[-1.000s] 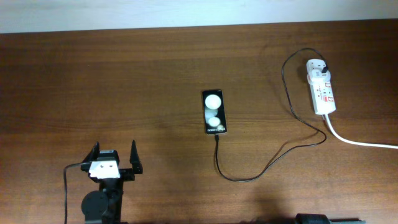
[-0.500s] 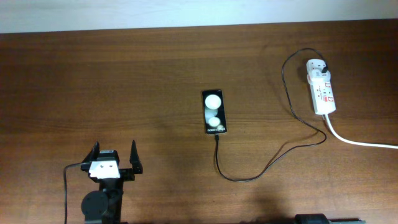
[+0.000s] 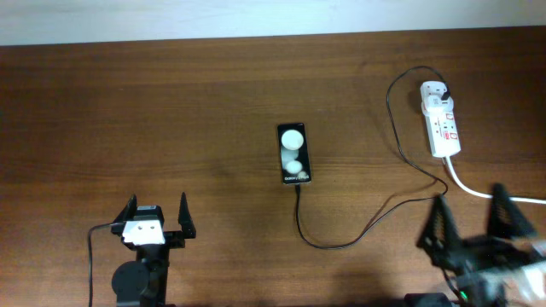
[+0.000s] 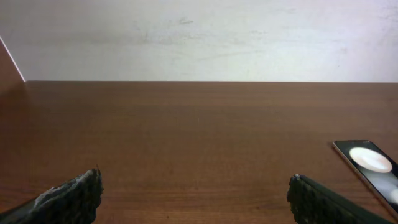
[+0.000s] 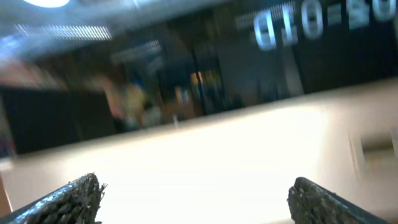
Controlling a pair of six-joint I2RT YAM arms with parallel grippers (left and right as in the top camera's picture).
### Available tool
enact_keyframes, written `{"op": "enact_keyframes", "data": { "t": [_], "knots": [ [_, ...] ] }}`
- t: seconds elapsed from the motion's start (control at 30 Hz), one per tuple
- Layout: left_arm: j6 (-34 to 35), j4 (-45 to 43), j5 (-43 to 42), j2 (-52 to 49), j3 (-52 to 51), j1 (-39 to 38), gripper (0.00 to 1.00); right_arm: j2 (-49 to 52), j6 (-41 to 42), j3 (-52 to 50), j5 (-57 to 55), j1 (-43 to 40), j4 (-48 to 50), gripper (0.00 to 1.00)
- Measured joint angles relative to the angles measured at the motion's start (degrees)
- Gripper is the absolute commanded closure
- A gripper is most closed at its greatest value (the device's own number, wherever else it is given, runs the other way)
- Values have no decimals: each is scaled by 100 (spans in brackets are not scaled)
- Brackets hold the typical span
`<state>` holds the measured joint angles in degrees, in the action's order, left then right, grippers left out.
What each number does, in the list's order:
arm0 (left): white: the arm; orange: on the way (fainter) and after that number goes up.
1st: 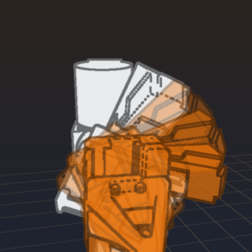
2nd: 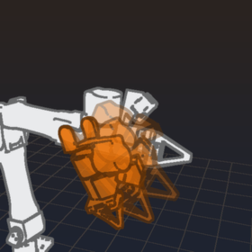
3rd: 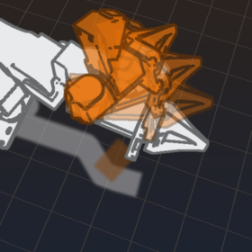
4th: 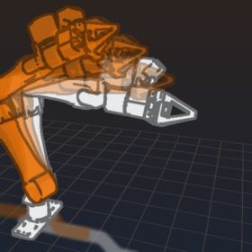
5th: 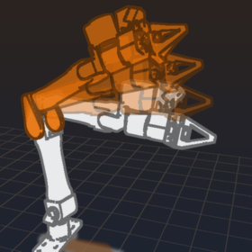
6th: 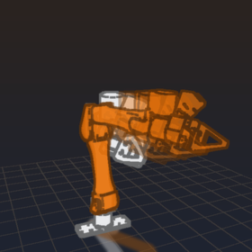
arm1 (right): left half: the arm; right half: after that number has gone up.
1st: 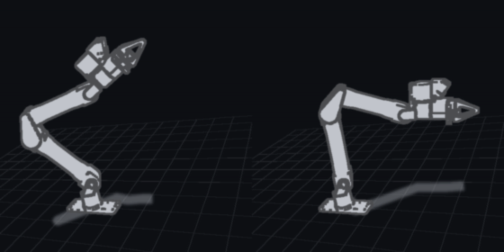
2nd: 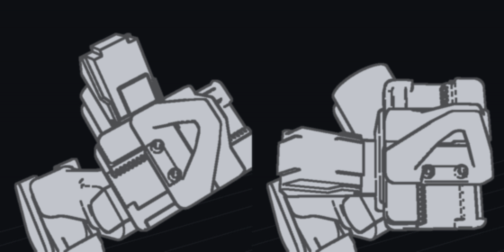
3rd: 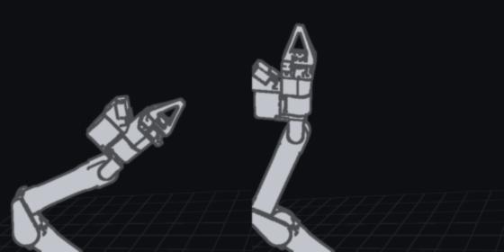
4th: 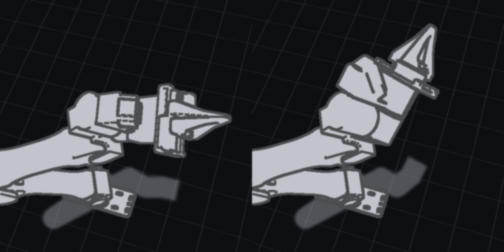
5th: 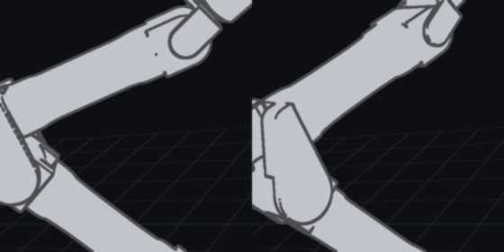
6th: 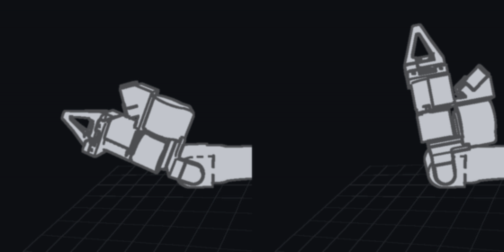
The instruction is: Plug charger to phone and switch on socket
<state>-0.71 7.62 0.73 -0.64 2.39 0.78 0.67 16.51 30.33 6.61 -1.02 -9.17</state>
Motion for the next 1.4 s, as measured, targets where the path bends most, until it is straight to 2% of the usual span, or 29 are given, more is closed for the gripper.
{"op": "enact_keyframes", "data": {
  "t": [0.13, 0.17, 0.5, 0.6, 0.73, 1.33, 1.4],
  "knots": [
    [0, 0, 0, 2, 0, 0, 1, 13, 2, -1220, 11, 0, 92, 1],
    [0, 2, -2, 0, 0, 0, 1, 13, 2, -1495, 13, 0, 404, 1],
    [2, 0, 0, 2, 0, 0, 1, 13, -2, -2802, -164, 0, 1248, 1],
    [0, 0, 0, 2, 0, 0, 1, 13, 0, -2927, -164, 0, 1228, 1],
    [0, 0, 0, 2, 0, 0, 0, 20, 2, -2966, -186, 0, 529, 1],
    [0, 0, 0, 2, 0, 0, 1, 17, 4, -2966, -186, 0, 529, 1],
    [0, 0, 0, 2, 0, 0, 1, 17, -245, -2966, -341, 0, 518, 1]
  ]
}}
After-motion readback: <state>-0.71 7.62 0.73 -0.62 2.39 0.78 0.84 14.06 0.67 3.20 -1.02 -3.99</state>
